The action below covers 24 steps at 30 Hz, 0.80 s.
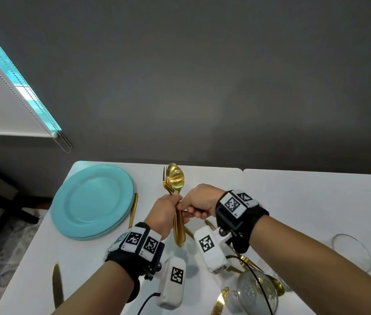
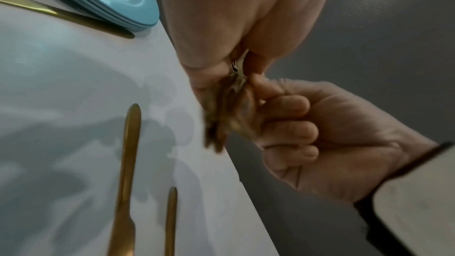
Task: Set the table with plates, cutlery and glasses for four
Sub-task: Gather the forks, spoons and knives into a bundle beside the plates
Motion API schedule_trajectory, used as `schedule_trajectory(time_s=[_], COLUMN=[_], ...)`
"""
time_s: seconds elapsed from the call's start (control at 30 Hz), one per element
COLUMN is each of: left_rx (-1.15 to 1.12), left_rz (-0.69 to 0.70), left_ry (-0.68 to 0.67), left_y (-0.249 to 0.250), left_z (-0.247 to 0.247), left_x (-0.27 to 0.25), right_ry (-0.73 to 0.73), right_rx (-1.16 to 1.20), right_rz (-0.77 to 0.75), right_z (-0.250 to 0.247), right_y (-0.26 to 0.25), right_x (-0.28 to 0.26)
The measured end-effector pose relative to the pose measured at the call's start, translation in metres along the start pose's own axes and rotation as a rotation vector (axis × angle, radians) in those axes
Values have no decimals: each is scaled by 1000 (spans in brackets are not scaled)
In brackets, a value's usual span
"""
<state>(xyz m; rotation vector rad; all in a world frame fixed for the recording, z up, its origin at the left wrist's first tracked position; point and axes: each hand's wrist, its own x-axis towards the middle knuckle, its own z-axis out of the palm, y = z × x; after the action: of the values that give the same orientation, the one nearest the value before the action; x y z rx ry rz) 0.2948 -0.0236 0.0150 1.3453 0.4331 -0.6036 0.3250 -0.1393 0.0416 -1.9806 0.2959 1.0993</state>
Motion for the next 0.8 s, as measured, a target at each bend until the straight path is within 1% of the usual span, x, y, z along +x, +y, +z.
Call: schedule_trajectory(time_s=[0.07, 0.13, 0.23, 0.37, 0.4, 0.43, 0.5, 0.57, 0.63, 0.7, 0.73, 0.77, 0.8], left_rx=[19, 36, 101, 149, 150, 148, 141, 136, 128, 119, 117, 116, 116], left_rz=[-9, -19, -30, -41, -38, -37, -39, -45, -53, -61, -62, -61, -61], left_ry=[9, 29, 39, 65, 70, 72, 75, 76, 82, 93, 98, 103, 108], left_y=[-3, -5, -8, -10, -10, -9, -9, -11, -12, -14, -15, -15, -16], left_z=[-1, -1, -5, -14, -15, -16, -18, -21, -23, -26, -28, -30, -31], left_x=[-2, -6, -9, -6, -5, -5, -4, -4, -3, -3, -3, -3, -3], right_ry=[34, 116, 224, 308, 324, 326, 331, 302, 248, 249, 259, 253, 249], right_rx=[-81, -174, -233, -137, -173, -288, -604, -777, -792, -681, -636, -610, -622], right_rz=[-34, -45, 55, 193, 205, 223, 241, 281, 321, 379, 365, 379, 333], right_z=[4, 1, -12, -37, -41, -43, -39, -28, -18, -11, -9, -7, -7], right_y=[1, 2, 8, 31, 38, 45, 55, 58, 63, 72, 84, 92, 96], right_x=[-4, -6, -3, 5, 6, 6, 0, -13, -6, 18, 41, 53, 60])
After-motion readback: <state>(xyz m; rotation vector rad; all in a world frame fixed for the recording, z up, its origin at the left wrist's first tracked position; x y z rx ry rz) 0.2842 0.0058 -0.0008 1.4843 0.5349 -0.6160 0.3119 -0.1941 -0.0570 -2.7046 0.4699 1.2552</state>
